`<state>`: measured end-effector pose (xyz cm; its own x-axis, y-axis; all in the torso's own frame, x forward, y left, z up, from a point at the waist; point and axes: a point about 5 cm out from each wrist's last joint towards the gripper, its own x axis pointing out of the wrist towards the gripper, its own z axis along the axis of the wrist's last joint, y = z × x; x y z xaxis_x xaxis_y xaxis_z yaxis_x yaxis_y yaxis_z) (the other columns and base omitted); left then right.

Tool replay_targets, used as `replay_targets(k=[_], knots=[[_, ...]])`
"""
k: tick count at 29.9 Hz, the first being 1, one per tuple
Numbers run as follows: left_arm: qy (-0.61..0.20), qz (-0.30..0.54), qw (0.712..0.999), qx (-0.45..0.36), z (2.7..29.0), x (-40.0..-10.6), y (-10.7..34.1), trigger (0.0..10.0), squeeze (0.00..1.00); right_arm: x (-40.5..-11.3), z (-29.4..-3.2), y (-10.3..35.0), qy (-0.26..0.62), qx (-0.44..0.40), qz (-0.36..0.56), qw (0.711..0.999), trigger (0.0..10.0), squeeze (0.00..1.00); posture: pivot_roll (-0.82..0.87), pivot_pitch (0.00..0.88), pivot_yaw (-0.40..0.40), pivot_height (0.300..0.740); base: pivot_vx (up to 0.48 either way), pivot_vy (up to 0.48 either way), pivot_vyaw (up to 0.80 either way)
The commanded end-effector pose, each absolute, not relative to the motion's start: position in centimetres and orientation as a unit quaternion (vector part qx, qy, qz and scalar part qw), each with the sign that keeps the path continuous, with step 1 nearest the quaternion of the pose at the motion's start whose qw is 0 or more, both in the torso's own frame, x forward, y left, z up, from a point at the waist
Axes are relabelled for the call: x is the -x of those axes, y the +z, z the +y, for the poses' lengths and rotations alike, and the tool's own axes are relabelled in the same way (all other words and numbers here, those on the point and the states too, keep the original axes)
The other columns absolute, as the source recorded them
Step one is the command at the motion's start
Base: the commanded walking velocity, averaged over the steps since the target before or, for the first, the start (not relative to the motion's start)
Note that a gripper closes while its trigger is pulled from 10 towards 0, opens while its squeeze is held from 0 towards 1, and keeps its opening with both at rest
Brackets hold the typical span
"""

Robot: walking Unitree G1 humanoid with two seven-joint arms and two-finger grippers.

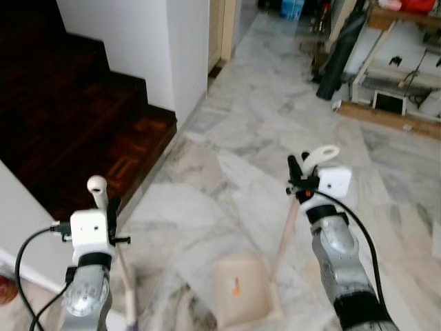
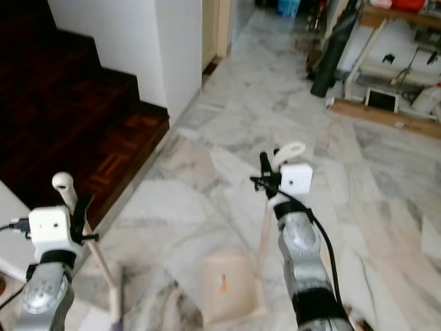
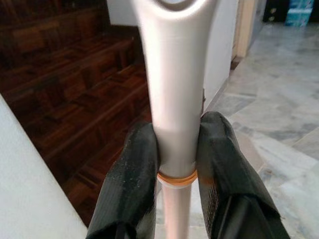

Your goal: Sweep floor

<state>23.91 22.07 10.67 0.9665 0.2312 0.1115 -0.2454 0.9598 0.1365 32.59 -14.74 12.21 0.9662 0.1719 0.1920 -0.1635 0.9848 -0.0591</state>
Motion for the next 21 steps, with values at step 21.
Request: replay_targets(k=[21], knots=[[0.097,-0.068,0.989,-0.086,21.44,-24.39,11.31,10.0,0.00,-32.61,-15.00,13.25,0.075,0.007,-0.129,0.989,10.0,0.00,0.01,0.039,-0.027,0.740,0.383,0.000,0.00]])
